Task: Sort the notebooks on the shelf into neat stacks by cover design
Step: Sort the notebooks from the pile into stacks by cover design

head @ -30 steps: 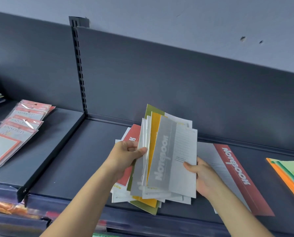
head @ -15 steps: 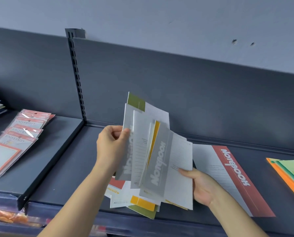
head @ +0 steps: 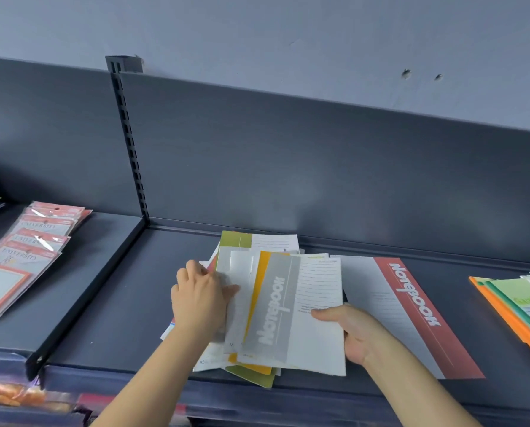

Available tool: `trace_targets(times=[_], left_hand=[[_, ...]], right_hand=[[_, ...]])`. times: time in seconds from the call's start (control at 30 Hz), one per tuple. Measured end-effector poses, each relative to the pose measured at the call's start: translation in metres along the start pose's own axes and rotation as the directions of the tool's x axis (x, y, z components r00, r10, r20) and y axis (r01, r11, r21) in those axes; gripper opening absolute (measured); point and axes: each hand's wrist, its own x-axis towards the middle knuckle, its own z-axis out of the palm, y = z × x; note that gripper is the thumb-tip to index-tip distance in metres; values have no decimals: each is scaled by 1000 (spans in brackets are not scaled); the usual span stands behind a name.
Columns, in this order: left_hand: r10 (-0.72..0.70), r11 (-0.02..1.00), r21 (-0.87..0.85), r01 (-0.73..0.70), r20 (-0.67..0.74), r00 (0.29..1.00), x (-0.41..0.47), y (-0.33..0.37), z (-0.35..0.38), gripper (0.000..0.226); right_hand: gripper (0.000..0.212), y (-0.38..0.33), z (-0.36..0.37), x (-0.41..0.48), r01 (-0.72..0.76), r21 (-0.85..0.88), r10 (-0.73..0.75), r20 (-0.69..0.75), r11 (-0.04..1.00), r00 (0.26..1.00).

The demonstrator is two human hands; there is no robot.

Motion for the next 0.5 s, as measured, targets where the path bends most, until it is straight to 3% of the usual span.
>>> trace_targets(times=[0.23, 0.37, 0.5], left_hand=[[140, 970, -226, -92, 209, 968, -5, 9, -2, 38], [210, 973, -149, -174, 276, 938, -10, 8, -3, 39], [196, 979, 13, -205, 245, 949, -12, 1, 0, 46]], right_hand=[[25, 1, -2, 1, -31, -16, 30, -53, 999, 998], [25, 1, -4, -2, -28, -22, 27, -44, 999, 999], [31, -7, -15, -5, 64, -75, -76, -161, 995, 984]])
